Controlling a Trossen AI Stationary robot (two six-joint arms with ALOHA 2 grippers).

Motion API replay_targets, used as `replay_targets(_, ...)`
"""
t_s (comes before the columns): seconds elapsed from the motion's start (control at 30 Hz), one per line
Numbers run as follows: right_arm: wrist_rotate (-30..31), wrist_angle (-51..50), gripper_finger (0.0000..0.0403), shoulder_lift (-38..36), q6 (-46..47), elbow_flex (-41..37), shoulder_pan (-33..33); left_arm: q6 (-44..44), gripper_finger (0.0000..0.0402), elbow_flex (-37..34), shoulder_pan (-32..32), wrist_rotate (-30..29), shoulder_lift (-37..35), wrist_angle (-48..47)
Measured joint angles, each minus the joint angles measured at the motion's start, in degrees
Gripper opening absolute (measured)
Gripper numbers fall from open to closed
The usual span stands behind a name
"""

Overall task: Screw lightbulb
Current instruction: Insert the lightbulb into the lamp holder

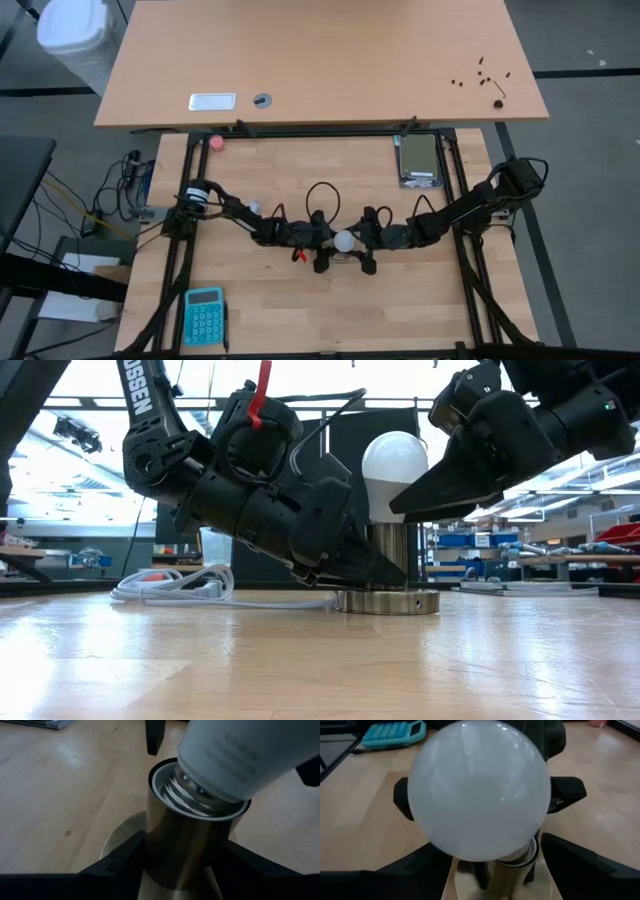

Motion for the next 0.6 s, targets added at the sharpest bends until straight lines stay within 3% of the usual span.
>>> replay_targets(0.4, 1.49, 0.54, 0.0309, 0.1, 0.96, 1.38, -0.04, 0.07, 0.0213, 0.0, 0.0, 0.0, 0.0, 0.08)
replay_targets(0.6, 1.09, 5.2, 0.0309, 4.19, -3.0, 1.4, -0.52, 0.1, 0.0213, 0.0, -0.01, 0.0, 0.0, 0.1)
